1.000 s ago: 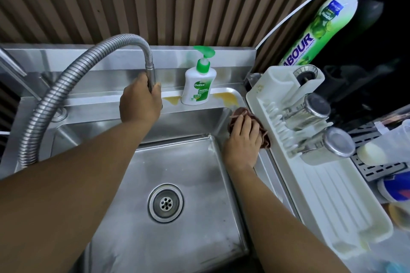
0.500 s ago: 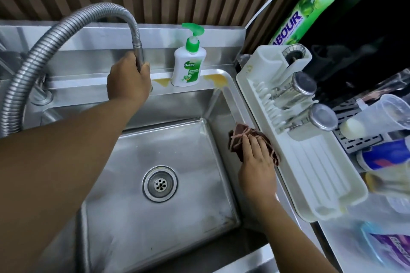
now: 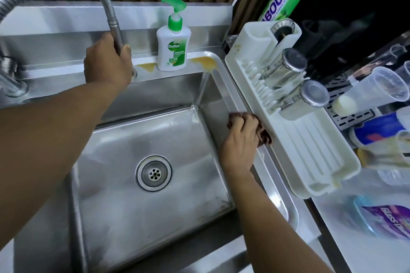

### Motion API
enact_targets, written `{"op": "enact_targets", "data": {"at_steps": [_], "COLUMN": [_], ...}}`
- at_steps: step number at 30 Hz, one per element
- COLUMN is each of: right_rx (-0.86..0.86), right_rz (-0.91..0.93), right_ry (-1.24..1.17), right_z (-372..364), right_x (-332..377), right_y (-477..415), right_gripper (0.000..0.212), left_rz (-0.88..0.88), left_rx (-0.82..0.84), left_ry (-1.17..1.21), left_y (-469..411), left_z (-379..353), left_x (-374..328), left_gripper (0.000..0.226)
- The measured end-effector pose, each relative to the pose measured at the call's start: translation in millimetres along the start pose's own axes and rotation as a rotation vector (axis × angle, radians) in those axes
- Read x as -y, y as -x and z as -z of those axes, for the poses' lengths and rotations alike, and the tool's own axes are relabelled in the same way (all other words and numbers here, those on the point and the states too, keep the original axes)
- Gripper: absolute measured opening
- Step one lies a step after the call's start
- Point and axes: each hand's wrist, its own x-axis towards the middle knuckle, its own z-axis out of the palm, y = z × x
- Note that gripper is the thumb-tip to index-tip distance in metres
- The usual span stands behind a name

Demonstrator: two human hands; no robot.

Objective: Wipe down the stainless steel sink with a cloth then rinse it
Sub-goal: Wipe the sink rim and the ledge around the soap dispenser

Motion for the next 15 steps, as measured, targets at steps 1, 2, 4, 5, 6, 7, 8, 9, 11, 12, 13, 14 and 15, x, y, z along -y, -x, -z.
{"op": "enact_targets", "data": {"at_steps": [1,2,4,5,6,7,8,9,11,12,13,14,15], "right_rx": [0.004,0.028,0.117,0.155,0.166,0.158,0.149,0.140,0.148,0.166,0.183,0.193,0.206], "right_rz": [0.011,0.016,0.063,0.099,0.135,0.156,0.157,0.144,0.114,0.091,0.072,0.057,0.044], "right_ry": [-0.010,0.001,0.055,0.056,0.053,0.061,0.072,0.088,0.107,0.103,0.093,0.086,0.084], "right_z": [-1.3,-2.5,-5.8,-5.7,-4.5,0.4,2.7,5.5,15.6,20.5,25.0,28.0,29.1], "right_x": [5.5,9.7,8.7,2.8,-5.6,-15.4,-27.7,-42.2,-71.6,-85.3,-96.6,-104.2,-107.1], "right_y": [-11.2,-21.7,-32.9,-31.5,-25.2,-14.7,2.1,22.5,69.1,90.7,107.9,118.2,121.9], "right_gripper": [0.054,0.063,0.070,0.072,0.072,0.073,0.075,0.079,0.090,0.094,0.096,0.094,0.091], "left_rz": [-0.004,-0.009,-0.021,-0.026,-0.028,-0.028,-0.026,-0.023,-0.023,-0.026,-0.029,-0.030,-0.032], "left_rx": [0.003,0.008,0.012,0.013,0.014,0.017,0.021,0.023,0.022,0.021,0.020,0.020,0.022], "left_ry": [-0.004,-0.006,-0.015,-0.020,-0.020,-0.016,-0.015,-0.015,-0.012,-0.009,-0.007,-0.005,-0.001], "left_y": [0.6,1.2,1.4,1.3,1.0,0.2,0.3,0.0,0.2,0.6,0.6,0.6,0.6], "left_z": [0.0,0.3,1.8,3.0,4.2,5.5,5.5,5.6,6.7,7.2,7.6,7.7,7.5], "left_x": [-0.3,-0.9,-2.5,-3.4,-3.6,-4.7,-3.9,-3.7,-2.9,-2.7,-2.5,-2.7,-2.9], "left_gripper": [0.029,0.030,0.031,0.032,0.032,0.032,0.032,0.031,0.032,0.032,0.032,0.031,0.031]}}
